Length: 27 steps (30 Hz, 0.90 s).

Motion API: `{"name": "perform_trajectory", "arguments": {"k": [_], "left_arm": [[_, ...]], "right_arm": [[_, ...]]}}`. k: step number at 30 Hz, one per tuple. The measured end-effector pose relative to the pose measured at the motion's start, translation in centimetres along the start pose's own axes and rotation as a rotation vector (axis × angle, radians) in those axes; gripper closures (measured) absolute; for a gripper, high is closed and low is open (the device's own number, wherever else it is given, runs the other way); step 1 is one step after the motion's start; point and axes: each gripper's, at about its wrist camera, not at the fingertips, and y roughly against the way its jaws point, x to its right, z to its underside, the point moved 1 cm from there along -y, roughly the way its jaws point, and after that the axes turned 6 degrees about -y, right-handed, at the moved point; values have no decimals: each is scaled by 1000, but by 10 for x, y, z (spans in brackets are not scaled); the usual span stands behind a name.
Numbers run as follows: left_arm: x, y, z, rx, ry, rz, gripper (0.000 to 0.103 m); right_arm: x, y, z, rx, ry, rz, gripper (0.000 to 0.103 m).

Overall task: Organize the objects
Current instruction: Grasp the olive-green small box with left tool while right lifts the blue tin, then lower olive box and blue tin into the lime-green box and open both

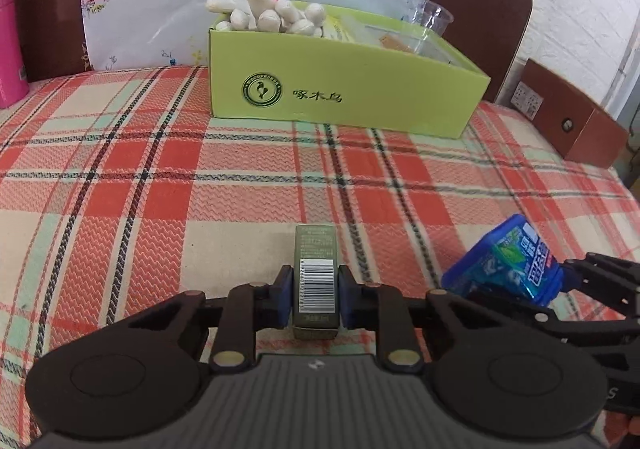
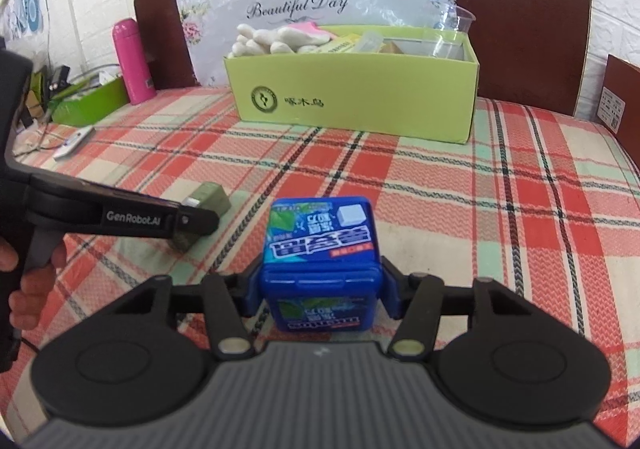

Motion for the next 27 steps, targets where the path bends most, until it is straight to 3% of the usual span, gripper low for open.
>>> {"name": "perform_trajectory", "arguments": {"k": [4,10,15,18,22,27], "left_arm": [[10,21,-16,71,2,67,80],[24,50,-67,216,10,150,80],[34,51,-114,308,16,149,80],[34,36,-142,331,48,169,80],[32,8,-175,348,62,140,80],[27,-26,-198,371,58,117,80]], "right_arm": [[2,16,-14,86,-14,-16,48],[9,39,-52,278,-28,6,48],[18,40,-95,396,-14,63,48],[27,25,-121,423,-5,112,48],[39,-5,-148,438,9,177,48],[55,-47,-167,419,-2,206,48]]}}
